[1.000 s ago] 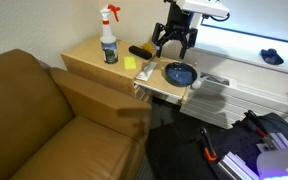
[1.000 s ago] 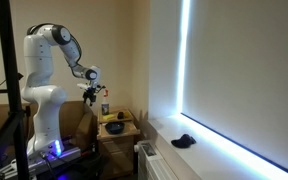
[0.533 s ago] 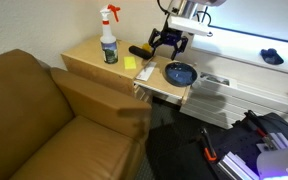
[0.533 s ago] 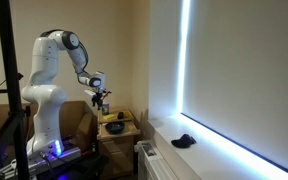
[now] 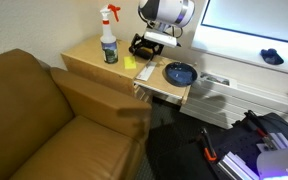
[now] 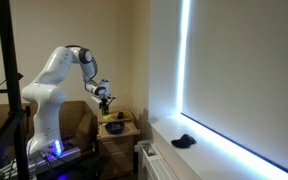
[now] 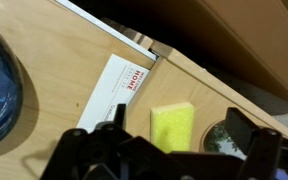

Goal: Use the yellow sponge to wipe the black bowl

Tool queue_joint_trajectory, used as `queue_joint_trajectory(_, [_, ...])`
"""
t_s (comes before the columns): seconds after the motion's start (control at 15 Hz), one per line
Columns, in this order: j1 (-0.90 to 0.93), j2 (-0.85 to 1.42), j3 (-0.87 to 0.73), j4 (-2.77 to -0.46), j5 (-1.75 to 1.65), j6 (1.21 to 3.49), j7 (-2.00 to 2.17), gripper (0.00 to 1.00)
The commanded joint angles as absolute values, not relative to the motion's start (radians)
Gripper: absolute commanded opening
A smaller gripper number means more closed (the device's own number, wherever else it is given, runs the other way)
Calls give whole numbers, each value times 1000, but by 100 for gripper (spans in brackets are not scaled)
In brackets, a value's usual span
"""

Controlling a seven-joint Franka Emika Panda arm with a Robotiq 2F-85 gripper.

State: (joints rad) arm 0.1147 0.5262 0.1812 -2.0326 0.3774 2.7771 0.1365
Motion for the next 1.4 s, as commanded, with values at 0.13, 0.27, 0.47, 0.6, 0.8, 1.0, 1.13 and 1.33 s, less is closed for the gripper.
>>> queue_joint_trajectory(0.13, [107,539,190,-2014,367,2775,145,100])
queue_joint_trajectory(0.27, [151,602,134,-1957,295,2810,171,100])
queue_joint_trajectory(0.47, [191,709,84,-1852,196,2881,186,100])
queue_joint_trajectory(0.6, [187,782,89,-1779,172,2921,171,100])
queue_joint_trajectory(0.8, [170,876,118,-1666,164,2948,156,100])
queue_joint_trajectory(1.0, [147,951,161,-1551,178,2922,146,100])
queue_joint_trajectory(1.13, [174,917,130,-1606,172,2936,173,100])
queue_joint_trajectory(1.33, [175,944,133,-1566,171,2930,174,100])
